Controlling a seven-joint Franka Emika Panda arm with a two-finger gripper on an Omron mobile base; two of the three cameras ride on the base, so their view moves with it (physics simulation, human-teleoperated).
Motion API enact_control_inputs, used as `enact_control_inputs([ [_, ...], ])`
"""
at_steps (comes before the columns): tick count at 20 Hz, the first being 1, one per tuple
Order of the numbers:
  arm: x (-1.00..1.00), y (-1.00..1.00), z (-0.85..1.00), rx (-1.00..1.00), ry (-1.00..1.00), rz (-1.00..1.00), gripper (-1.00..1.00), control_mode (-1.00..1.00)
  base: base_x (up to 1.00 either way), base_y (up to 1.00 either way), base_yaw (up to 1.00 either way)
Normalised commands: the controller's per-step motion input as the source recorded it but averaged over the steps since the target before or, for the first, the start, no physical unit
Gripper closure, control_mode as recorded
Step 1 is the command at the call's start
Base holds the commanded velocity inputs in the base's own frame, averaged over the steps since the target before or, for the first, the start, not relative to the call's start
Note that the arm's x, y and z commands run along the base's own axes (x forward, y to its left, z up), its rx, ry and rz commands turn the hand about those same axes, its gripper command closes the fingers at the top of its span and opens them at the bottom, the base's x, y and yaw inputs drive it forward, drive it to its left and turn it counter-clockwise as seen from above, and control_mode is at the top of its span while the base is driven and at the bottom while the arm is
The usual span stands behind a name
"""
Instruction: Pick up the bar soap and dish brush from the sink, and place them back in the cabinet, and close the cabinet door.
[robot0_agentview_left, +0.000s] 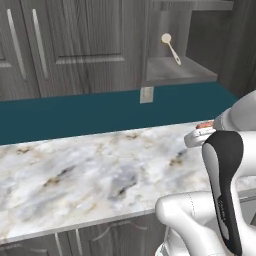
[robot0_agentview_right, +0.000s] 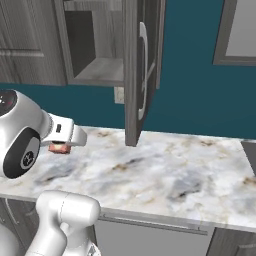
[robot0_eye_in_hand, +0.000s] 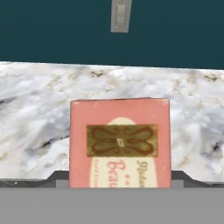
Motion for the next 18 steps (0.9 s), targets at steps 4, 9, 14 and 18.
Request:
enact_control_inputs([
  [4,0.00,0.00,0.00,0.00,0.00,0.00,1.00,1.00,0.08,0.00,0.02],
  [9,0.00,0.00,0.00,0.00,0.00,0.00,1.00,1.00,0.00,0.00,0.04],
  [14,0.00,0.00,0.00,0.00,0.00,0.00,1.00,-1.00,0.00,0.00,0.00],
  [18,0.00,-0.01,0.00,0.00,0.00,0.00,1.00,-1.00,0.00,0.00,0.00],
])
